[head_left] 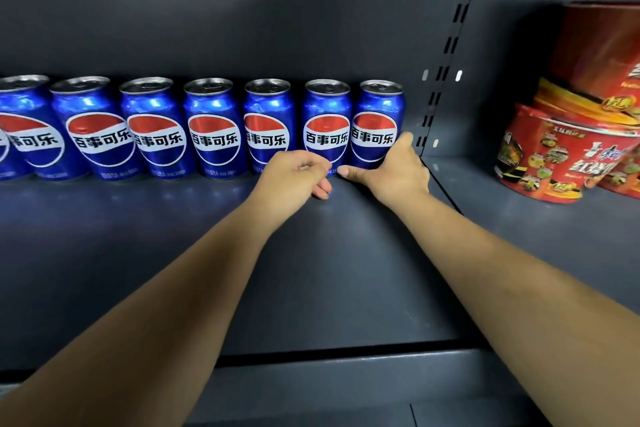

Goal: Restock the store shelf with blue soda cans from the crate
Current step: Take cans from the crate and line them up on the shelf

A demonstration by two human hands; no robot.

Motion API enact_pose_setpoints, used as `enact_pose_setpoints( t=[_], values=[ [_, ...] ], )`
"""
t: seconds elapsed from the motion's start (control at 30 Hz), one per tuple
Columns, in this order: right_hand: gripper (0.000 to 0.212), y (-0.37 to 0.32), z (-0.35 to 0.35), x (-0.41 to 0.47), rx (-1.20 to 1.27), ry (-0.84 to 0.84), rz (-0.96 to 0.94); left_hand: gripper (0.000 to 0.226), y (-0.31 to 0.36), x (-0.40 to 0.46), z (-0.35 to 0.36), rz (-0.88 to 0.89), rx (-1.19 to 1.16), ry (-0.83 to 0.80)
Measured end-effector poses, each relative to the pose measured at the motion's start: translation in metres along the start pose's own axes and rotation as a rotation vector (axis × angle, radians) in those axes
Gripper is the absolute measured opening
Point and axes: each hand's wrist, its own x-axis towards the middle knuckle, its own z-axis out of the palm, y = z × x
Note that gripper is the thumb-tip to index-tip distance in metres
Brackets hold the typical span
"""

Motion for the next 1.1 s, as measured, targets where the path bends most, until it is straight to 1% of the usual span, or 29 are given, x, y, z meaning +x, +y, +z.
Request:
enact_pose_setpoints(
  t=[0.07,0.1,0.13,0.27,0.33,0.5,0.6,0.67,0.73,0.83,0.9,0.93,1.0,1.03,1.07,1.1],
  values=[
    [0.090,0.003,0.000,0.003,0.020,-0.013,-0.004,0.018,0.001,-0.001,-0.001,-0.012,-0.018,-0.007],
    [0.091,0.004,0.000,0.005,0.045,-0.016,-0.003,0.018,0.002,-0.002,-0.002,-0.017,-0.027,-0.010],
    [0.088,0.005,0.000,0.007,0.073,-0.021,0.002,0.019,0.002,-0.002,-0.003,-0.022,-0.029,-0.013],
    [0.067,0.010,0.002,0.011,0.182,-0.014,0.006,0.018,0.003,-0.003,-0.004,-0.025,-0.003,-0.019],
    [0.064,0.011,0.004,0.013,0.195,-0.006,0.011,0.018,0.004,-0.003,-0.003,-0.026,-0.001,-0.016],
    [0.069,0.013,0.007,0.013,0.191,0.019,-0.012,0.017,0.004,-0.003,-0.002,-0.039,0.008,-0.012],
    [0.067,0.011,0.006,0.011,0.193,0.008,-0.008,0.016,0.006,-0.006,-0.003,-0.043,0.008,-0.012],
    [0.067,0.009,0.000,0.008,0.266,-0.018,0.034,0.017,0.008,-0.010,-0.005,-0.064,-0.033,-0.003],
    [0.074,0.004,-0.011,0.000,0.379,-0.064,0.092,0.017,0.011,-0.017,-0.009,-0.103,-0.120,0.039],
    [0.086,-0.007,-0.029,-0.022,0.442,-0.123,0.141,0.017,0.019,-0.031,-0.016,-0.153,-0.145,0.118],
    [0.086,-0.017,-0.038,-0.045,0.446,-0.159,0.137,0.017,0.025,-0.045,-0.017,-0.150,-0.101,0.109],
    [0.082,-0.022,-0.042,-0.059,0.453,-0.180,0.132,0.016,0.028,-0.055,-0.018,-0.145,-0.076,0.082],
    [0.062,-0.032,-0.047,-0.086,0.469,-0.206,0.099,0.016,0.032,-0.075,-0.017,-0.135,-0.042,0.020],
    [0.056,-0.036,-0.049,-0.101,0.477,-0.214,0.081,0.018,0.034,-0.089,-0.018,-0.126,-0.029,0.001],
    [0.058,-0.041,-0.050,-0.116,0.481,-0.230,0.065,0.019,0.036,-0.101,-0.020,-0.112,-0.016,-0.008],
    [0.064,-0.045,-0.052,-0.132,0.469,-0.249,0.052,0.021,0.038,-0.115,-0.022,-0.098,-0.007,-0.011]
  ],
)
